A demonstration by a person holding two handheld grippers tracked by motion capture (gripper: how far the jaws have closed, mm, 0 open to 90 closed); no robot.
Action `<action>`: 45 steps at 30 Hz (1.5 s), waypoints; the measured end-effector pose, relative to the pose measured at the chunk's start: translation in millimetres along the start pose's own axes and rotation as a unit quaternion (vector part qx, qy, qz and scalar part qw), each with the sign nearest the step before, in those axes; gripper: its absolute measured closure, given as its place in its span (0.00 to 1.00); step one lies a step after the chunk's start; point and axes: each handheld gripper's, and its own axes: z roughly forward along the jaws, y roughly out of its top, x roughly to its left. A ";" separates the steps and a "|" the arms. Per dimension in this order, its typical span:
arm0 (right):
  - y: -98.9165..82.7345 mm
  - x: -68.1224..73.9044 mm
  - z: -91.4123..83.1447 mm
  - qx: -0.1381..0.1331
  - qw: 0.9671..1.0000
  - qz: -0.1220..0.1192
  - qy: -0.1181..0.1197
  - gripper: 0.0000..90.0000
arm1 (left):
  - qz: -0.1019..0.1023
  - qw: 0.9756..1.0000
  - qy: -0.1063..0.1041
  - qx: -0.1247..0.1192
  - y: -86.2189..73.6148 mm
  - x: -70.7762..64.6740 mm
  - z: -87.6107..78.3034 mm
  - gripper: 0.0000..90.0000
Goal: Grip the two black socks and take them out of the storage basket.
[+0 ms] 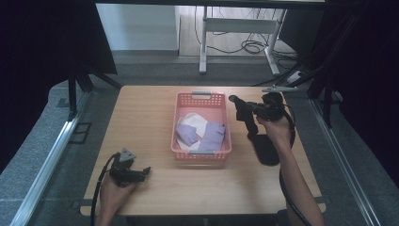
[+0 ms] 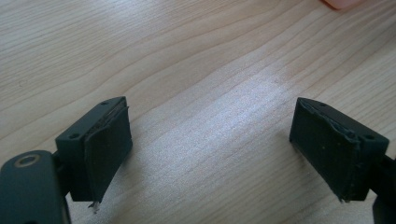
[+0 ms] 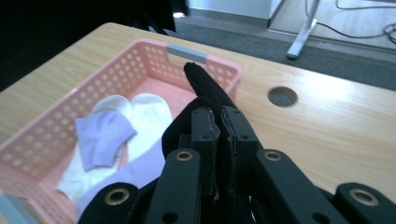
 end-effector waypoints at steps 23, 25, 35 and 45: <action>-72.4 -65.6 0.0 0.053 0.993 0.043 -0.100 0.93 | -0.001 1.000 0.000 -0.001 -0.1 -0.2 0.1 0.14; -83.8 -66.9 10.3 0.070 0.991 0.041 -0.103 0.92 | 0.000 1.000 0.000 0.000 0.0 0.0 0.1 0.14; -103.2 -66.9 29.6 0.087 0.992 0.054 -0.076 0.73 | 0.000 1.000 0.000 0.000 0.0 0.0 0.1 0.14; -80.3 -48.4 12.7 0.064 0.996 0.022 -0.061 0.46 | -0.002 1.000 0.000 -0.001 -0.1 -0.3 0.1 0.14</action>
